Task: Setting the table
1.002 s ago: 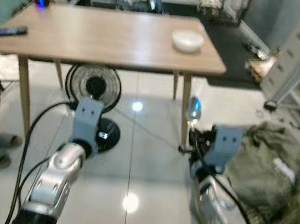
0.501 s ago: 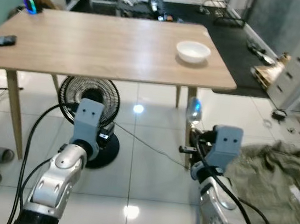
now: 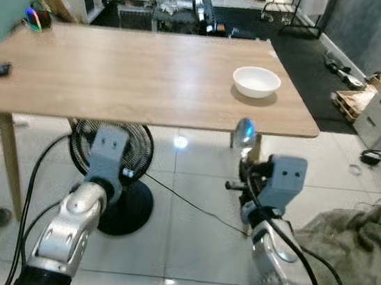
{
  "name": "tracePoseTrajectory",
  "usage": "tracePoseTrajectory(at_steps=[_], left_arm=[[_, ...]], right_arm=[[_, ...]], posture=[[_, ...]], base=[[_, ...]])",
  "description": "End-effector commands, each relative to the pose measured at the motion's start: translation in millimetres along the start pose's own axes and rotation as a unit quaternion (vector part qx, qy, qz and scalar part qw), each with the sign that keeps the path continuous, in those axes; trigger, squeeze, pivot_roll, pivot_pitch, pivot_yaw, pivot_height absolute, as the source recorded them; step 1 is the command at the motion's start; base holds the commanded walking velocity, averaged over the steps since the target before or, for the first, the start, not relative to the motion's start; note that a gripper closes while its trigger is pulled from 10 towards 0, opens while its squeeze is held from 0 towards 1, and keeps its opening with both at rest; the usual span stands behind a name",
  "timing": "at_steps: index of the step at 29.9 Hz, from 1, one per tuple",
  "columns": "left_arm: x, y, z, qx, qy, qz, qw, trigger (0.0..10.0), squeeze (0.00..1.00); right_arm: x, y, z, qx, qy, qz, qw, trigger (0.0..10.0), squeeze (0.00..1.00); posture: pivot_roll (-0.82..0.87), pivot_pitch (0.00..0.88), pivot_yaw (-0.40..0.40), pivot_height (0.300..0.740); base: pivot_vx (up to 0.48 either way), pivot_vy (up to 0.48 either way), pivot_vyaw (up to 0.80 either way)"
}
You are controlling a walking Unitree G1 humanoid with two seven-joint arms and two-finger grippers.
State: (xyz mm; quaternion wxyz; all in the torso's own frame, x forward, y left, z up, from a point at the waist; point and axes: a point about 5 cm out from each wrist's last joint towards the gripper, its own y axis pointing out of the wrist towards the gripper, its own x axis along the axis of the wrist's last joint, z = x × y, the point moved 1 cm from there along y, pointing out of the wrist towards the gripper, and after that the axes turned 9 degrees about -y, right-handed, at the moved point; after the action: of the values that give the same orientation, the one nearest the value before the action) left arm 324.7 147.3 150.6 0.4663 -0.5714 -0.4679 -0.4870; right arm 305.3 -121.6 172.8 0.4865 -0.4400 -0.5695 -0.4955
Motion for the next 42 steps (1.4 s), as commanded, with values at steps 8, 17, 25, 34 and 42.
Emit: tracePoseTrajectory(at_steps=[8, 17, 25, 34, 42], left_arm=[[-3.8, -1.5, 4.7, 0.006, 0.0, 0.008, 1.0, 10.0, 0.0], [-3.0, -1.2, 4.9, 0.006, 0.002, 0.007, 1.0, 10.0, 0.0], [-2.5, -1.2, 5.0, 0.006, 0.002, 0.006, 1.0, 10.0, 0.0], [-1.2, -2.5, 2.6, -0.002, 0.011, -0.003, 1.0, 10.0, 0.0], [6.9, -14.0, -0.6, -0.06, 0.008, -0.024, 0.998, 10.0, 0.0]], right_arm=[[-2.5, -1.1, 4.3, 0.003, 0.0, 0.001, 1.0, 10.0, 0.0], [3.1, 1.8, 9.9, 0.02, -0.023, -0.013, 0.999, 10.0, 0.0], [3.9, 4.1, 11.4, 0.023, -0.031, -0.015, 0.999, 10.0, 0.0], [1.9, 5.5, 9.1, 0.026, -0.049, -0.014, 0.998, 10.0, 0.0], [-8.9, -0.2, 2.0, 0.056, -0.104, 0.003, 0.993, 10.0, 0.0]], posture=[[-0.03, 0.0, 0.098, 0.74], [-0.03, 0.0, 0.1, 0.74], [-0.02, 0.0, 0.099, 0.74], [-0.02, 0.0, 0.098, 0.74], [-0.02, 0.0, 0.095, 0.74]], base=[[0.48, 0.0, -0.43], [0.48, 0.0, 0.0], [0.48, 0.0, 0.0], [0.447, 0.0, 0.0], [0.0, 0.0, 0.0]])
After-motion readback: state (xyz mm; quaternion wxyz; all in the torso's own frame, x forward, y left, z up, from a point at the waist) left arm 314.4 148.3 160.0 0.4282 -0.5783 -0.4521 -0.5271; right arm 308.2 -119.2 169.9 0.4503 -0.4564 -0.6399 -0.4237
